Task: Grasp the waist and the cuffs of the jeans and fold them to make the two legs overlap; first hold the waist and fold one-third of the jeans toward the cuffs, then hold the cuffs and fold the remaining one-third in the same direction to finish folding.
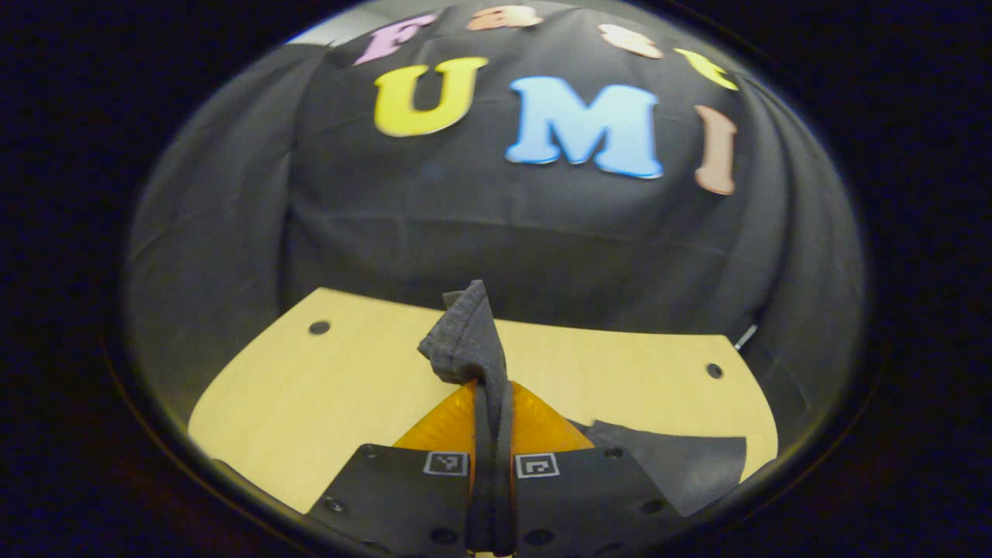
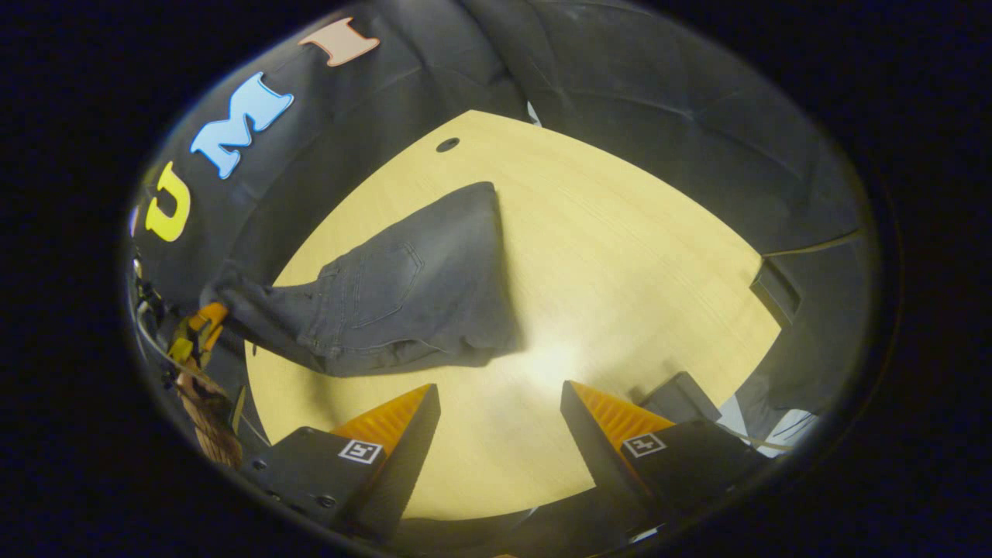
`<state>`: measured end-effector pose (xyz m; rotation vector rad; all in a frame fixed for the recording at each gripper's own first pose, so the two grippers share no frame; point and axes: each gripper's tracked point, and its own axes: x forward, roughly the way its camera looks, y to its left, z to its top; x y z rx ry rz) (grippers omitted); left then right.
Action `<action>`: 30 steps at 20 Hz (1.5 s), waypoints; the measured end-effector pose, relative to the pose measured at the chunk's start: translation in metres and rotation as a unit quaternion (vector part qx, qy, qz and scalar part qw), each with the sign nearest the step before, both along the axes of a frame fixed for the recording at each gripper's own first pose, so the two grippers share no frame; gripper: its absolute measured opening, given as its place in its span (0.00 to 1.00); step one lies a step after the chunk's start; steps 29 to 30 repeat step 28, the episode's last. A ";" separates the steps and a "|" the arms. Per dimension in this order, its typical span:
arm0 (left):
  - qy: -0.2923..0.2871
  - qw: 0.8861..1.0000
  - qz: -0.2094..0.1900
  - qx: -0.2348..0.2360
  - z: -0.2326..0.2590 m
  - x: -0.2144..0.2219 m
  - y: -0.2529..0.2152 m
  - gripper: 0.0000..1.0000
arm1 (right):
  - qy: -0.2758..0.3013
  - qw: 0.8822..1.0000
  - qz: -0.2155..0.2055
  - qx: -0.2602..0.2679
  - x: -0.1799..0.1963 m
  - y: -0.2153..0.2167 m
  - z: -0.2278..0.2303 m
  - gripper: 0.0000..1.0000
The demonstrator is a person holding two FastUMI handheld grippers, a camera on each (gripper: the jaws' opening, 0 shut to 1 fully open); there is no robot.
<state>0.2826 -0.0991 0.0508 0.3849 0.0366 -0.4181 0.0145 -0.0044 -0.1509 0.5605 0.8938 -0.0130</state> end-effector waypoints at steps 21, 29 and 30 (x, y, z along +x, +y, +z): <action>0.050 0.970 -0.157 0.176 0.085 -0.204 0.115 0.98 | -0.068 0.995 -0.013 -0.074 0.020 -0.037 0.031 0.96; -0.075 0.997 -0.036 -0.008 0.343 -0.156 0.239 0.97 | -0.337 0.918 0.023 -0.209 0.122 -0.003 0.231 0.96; -0.075 0.997 -0.036 -0.008 0.343 -0.156 0.239 0.97 | -0.337 0.918 0.023 -0.209 0.122 -0.003 0.231 0.96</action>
